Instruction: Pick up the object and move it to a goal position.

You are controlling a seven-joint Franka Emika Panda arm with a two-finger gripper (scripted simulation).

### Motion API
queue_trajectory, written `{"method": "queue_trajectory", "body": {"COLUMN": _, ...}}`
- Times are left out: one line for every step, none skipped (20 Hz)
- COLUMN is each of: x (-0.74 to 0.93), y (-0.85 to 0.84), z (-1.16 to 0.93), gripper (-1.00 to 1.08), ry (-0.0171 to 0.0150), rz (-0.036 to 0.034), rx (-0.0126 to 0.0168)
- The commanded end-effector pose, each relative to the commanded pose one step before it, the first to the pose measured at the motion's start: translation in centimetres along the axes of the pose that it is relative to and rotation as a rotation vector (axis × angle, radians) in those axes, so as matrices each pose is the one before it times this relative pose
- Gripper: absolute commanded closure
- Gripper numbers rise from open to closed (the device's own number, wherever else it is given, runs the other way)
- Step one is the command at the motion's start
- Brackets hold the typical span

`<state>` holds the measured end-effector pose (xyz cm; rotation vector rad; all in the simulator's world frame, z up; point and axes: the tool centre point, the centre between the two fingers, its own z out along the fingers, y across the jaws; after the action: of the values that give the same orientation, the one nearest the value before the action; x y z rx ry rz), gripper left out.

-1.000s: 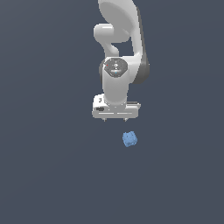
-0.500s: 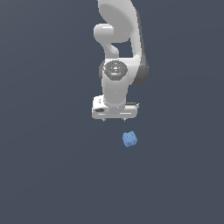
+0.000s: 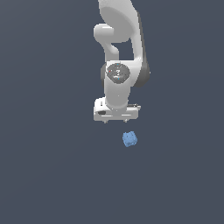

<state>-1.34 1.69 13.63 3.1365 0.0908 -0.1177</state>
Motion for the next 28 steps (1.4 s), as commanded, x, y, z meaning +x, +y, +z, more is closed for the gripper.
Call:
{"method": "queue_trajectory", "body": {"x": 0.678, "y": -0.827, "z": 0.452, "gripper": -0.92, "ry": 0.00753, "rz": -0.02175, "rx": -0.00222}}
{"method": "queue_trajectory", "body": {"x": 0.380, "y": -0.422, "z": 0.234, "gripper": -0.92, "ry": 0.00456, "rz": -0.01124, "rx": -0.00108}}
{"method": "queue_trajectory", "body": {"x": 0.419, "y": -0.471, "z": 0.268, "gripper": -0.92, "ry": 0.00503, "rz": -0.01256, "rx": -0.00110}}
{"method": "queue_trajectory", "body": {"x": 0.458, "y": -0.523, "z": 0.302, "gripper": -0.92, "ry": 0.00554, "rz": -0.01387, "rx": -0.00107}}
{"method": "queue_trajectory", "body": {"x": 0.498, "y": -0.576, "z": 0.336, "gripper": -0.92, "ry": 0.00612, "rz": -0.01511, "rx": -0.00097}}
{"method": "queue_trajectory", "body": {"x": 0.529, "y": -0.620, "z": 0.367, "gripper": -0.92, "ry": 0.00660, "rz": -0.01608, "rx": -0.00082}}
{"method": "queue_trajectory", "body": {"x": 0.495, "y": -0.588, "z": 0.354, "gripper": -0.92, "ry": 0.00626, "rz": -0.01513, "rx": -0.00057}}
{"method": "queue_trajectory", "body": {"x": 0.449, "y": -0.539, "z": 0.329, "gripper": -0.92, "ry": 0.00574, "rz": -0.01375, "rx": -0.00036}}
{"method": "queue_trajectory", "body": {"x": 0.403, "y": -0.489, "z": 0.303, "gripper": -0.92, "ry": 0.00522, "rz": -0.01239, "rx": -0.00018}}
{"method": "queue_trajectory", "body": {"x": 0.358, "y": -0.438, "z": 0.275, "gripper": -0.92, "ry": 0.00469, "rz": -0.01102, "rx": -0.00006}}
{"method": "queue_trajectory", "body": {"x": 0.314, "y": -0.387, "z": 0.246, "gripper": -0.92, "ry": 0.00415, "rz": -0.00969, "rx": 0.00004}}
{"method": "queue_trajectory", "body": {"x": 0.271, "y": -0.337, "z": 0.215, "gripper": -0.92, "ry": 0.00362, "rz": -0.00839, "rx": 0.00009}}
{"method": "queue_trajectory", "body": {"x": 0.228, "y": -0.284, "z": 0.184, "gripper": -0.92, "ry": 0.00306, "rz": -0.00705, "rx": 0.00012}}
{"method": "queue_trajectory", "body": {"x": 0.186, "y": -0.233, "z": 0.151, "gripper": -0.92, "ry": 0.00252, "rz": -0.00576, "rx": 0.00013}}
{"method": "queue_trajectory", "body": {"x": 0.144, "y": -0.181, "z": 0.118, "gripper": -0.92, "ry": 0.00196, "rz": -0.00447, "rx": 0.00012}}
{"method": "queue_trajectory", "body": {"x": 0.103, "y": -0.132, "z": 0.084, "gripper": -0.92, "ry": 0.00142, "rz": -0.00322, "rx": 0.00010}}
{"method": "queue_trajectory", "body": {"x": 0.061, "y": -0.077, "z": 0.052, "gripper": -0.92, "ry": 0.00083, "rz": -0.00189, "rx": 0.00006}}
{"method": "queue_trajectory", "body": {"x": 0.020, "y": -0.026, "z": 0.017, "gripper": -0.92, "ry": 0.00028, "rz": -0.00063, "rx": 0.00002}}
{"method": "queue_trajectory", "body": {"x": -0.147, "y": 0.073, "z": -0.057, "gripper": -0.92, "ry": -0.00263, "rz": 0.00279, "rx": 0.00030}}
{"method": "queue_trajectory", "body": {"x": 0.000, "y": 0.001, "z": 0.042, "gripper": -0.92, "ry": 0.00000, "rz": 0.00000, "rx": 0.00000}}
{"method": "queue_trajectory", "body": {"x": 0.001, "y": 0.003, "z": 0.126, "gripper": -0.92, "ry": 0.00000, "rz": 0.00000, "rx": 0.00000}}
{"method": "queue_trajectory", "body": {"x": 0.001, "y": 0.004, "z": 0.209, "gripper": -0.92, "ry": 0.00000, "rz": 0.00000, "rx": 0.00000}}
{"method": "queue_trajectory", "body": {"x": 0.001, "y": 0.006, "z": 0.291, "gripper": -0.92, "ry": 0.00000, "rz": 0.00000, "rx": 0.00000}}
{"method": "queue_trajectory", "body": {"x": 0.000, "y": -0.027, "z": 0.344, "gripper": -0.92, "ry": 0.00044, "rz": -0.00053, "rx": -0.00006}}
{"method": "queue_trajectory", "body": {"x": -0.001, "y": 0.009, "z": 0.454, "gripper": -0.92, "ry": 0.00000, "rz": 0.00000, "rx": 0.00000}}
{"method": "queue_trajectory", "body": {"x": -0.004, "y": -0.039, "z": 0.492, "gripper": -0.92, "ry": 0.00061, "rz": -0.00076, "rx": -0.00007}}
{"method": "queue_trajectory", "body": {"x": -0.006, "y": 0.012, "z": 0.608, "gripper": -0.92, "ry": 0.00000, "rz": 0.00000, "rx": 0.00000}}
{"method": "queue_trajectory", "body": {"x": -0.006, "y": -0.038, "z": 0.584, "gripper": -0.92, "ry": 0.00061, "rz": -0.00076, "rx": -0.00006}}
